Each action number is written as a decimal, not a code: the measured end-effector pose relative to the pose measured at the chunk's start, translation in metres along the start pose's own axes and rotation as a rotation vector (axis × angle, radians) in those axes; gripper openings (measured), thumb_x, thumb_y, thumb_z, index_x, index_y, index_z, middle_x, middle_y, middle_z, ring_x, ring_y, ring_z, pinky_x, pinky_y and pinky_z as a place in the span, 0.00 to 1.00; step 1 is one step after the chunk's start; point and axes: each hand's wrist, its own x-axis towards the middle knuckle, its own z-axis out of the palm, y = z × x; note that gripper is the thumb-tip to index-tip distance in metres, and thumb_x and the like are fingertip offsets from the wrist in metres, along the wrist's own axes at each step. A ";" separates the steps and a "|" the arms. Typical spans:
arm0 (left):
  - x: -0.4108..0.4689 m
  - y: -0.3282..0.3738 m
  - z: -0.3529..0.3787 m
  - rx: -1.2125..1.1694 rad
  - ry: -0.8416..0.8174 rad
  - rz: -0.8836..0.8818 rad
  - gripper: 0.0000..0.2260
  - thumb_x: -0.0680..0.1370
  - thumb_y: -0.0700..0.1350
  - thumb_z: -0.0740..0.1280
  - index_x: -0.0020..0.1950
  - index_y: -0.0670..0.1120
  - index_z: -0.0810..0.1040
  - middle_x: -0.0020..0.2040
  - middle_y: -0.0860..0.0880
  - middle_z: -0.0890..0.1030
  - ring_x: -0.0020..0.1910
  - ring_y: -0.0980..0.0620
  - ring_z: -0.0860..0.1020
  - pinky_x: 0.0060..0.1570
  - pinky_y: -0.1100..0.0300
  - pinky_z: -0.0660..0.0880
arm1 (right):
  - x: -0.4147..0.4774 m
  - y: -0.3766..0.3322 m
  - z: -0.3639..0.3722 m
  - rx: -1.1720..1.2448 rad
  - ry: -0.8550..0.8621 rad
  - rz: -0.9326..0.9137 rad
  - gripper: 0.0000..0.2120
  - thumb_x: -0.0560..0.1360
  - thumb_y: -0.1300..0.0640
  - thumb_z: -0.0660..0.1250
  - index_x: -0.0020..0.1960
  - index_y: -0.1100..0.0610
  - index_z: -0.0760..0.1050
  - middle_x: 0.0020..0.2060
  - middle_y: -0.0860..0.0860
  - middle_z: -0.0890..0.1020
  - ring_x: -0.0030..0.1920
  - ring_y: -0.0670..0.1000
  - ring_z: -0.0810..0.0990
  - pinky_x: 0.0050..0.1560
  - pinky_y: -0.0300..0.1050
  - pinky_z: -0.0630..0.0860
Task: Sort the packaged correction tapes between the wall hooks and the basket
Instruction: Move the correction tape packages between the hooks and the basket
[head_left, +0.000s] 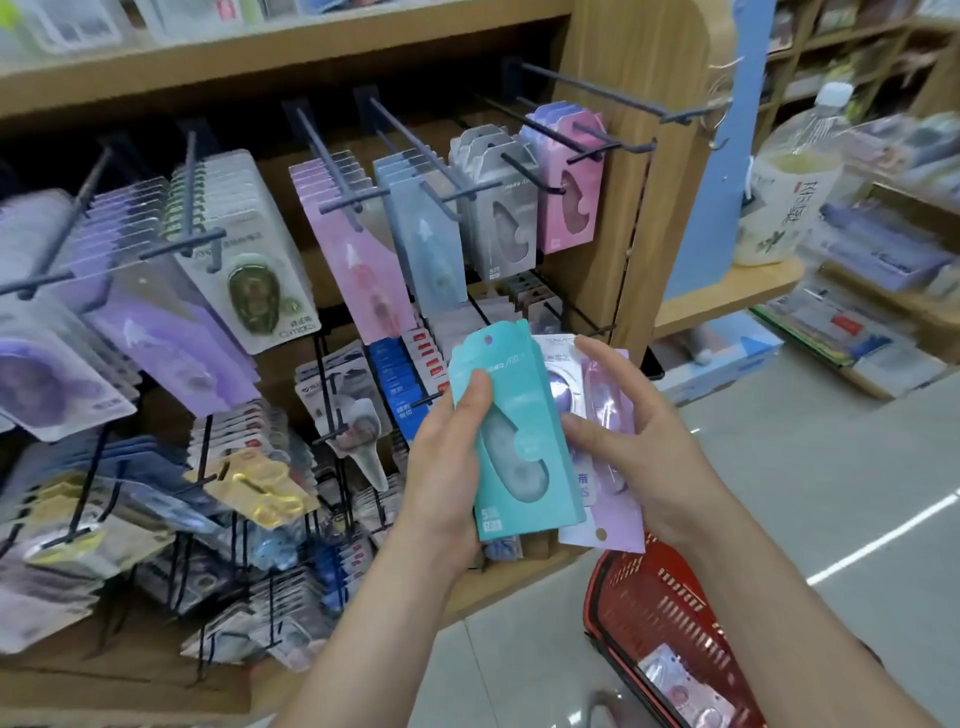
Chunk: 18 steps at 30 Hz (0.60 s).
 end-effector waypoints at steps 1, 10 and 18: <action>0.003 0.003 0.003 -0.013 -0.023 -0.010 0.13 0.82 0.50 0.60 0.57 0.42 0.79 0.38 0.47 0.86 0.33 0.51 0.83 0.29 0.59 0.78 | 0.003 -0.001 -0.002 0.032 0.020 0.009 0.31 0.66 0.57 0.76 0.66 0.39 0.76 0.62 0.41 0.79 0.62 0.51 0.80 0.56 0.51 0.82; 0.043 0.002 0.034 0.146 -0.115 0.033 0.12 0.78 0.50 0.63 0.55 0.44 0.79 0.41 0.48 0.85 0.35 0.52 0.83 0.33 0.59 0.79 | 0.046 -0.006 -0.027 0.085 0.086 -0.054 0.33 0.65 0.61 0.78 0.65 0.41 0.75 0.62 0.43 0.80 0.60 0.52 0.82 0.53 0.52 0.83; 0.092 0.003 0.076 0.314 0.003 0.258 0.10 0.78 0.46 0.68 0.58 0.45 0.79 0.50 0.48 0.86 0.47 0.48 0.85 0.48 0.50 0.82 | 0.073 -0.023 -0.090 -0.297 0.258 -0.321 0.35 0.66 0.67 0.79 0.67 0.47 0.71 0.61 0.34 0.75 0.60 0.31 0.74 0.61 0.30 0.70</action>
